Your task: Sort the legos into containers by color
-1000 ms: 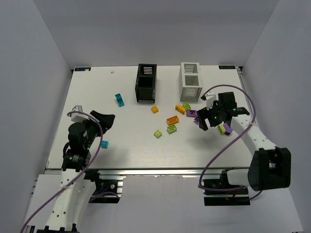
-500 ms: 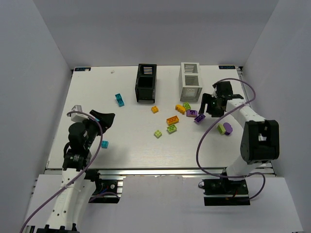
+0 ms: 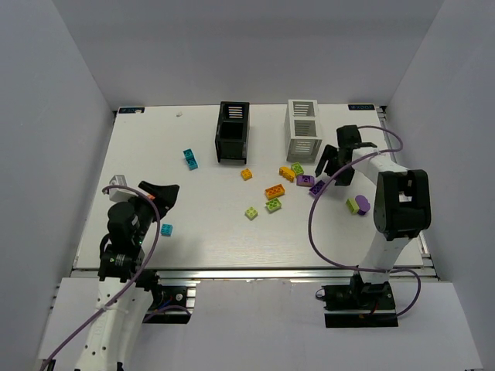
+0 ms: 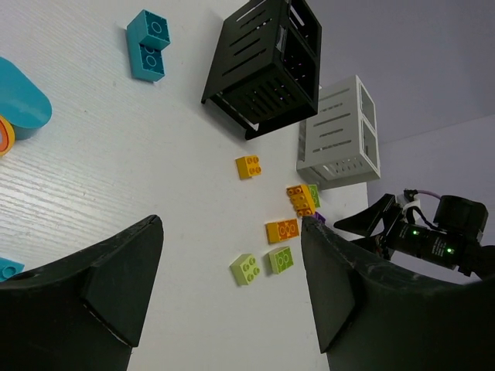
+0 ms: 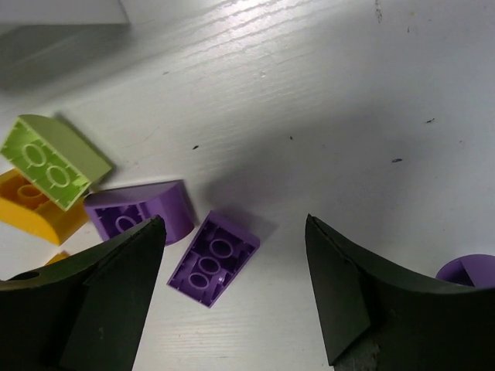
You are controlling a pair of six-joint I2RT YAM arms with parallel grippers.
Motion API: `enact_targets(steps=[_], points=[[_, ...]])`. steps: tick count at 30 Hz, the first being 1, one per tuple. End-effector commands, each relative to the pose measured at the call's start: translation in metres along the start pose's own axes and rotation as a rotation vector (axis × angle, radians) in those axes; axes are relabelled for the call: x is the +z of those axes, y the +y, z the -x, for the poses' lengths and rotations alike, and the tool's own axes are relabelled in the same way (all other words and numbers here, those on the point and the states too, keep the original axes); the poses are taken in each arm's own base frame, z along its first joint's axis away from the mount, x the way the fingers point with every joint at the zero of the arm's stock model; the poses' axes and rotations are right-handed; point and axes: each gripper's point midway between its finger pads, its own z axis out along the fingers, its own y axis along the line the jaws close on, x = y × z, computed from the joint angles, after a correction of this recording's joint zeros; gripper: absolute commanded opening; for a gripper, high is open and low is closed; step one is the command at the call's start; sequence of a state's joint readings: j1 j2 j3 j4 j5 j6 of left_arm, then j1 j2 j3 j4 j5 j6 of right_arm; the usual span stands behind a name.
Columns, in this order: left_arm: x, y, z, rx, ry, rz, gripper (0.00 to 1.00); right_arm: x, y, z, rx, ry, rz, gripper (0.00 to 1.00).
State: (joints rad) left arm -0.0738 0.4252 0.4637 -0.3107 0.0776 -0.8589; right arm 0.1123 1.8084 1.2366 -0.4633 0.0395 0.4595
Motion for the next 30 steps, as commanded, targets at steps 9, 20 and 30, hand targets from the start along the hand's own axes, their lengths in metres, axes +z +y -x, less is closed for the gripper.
enact_targets(steps=[9, 20, 30], points=[[-0.008, 0.009, -0.001, -0.020, -0.014, 0.035, 0.81, 0.024, 0.000, -0.032, 0.037, 0.085, -0.038, 0.69], [-0.008, 0.011, -0.002, -0.022, -0.015, 0.040, 0.81, 0.023, 0.004, -0.055, 0.041, 0.131, -0.031, 0.67], [-0.007, 0.010, -0.002, -0.024, -0.012, 0.035, 0.81, 0.018, 0.000, -0.067, 0.027, 0.151, -0.020, 0.43]])
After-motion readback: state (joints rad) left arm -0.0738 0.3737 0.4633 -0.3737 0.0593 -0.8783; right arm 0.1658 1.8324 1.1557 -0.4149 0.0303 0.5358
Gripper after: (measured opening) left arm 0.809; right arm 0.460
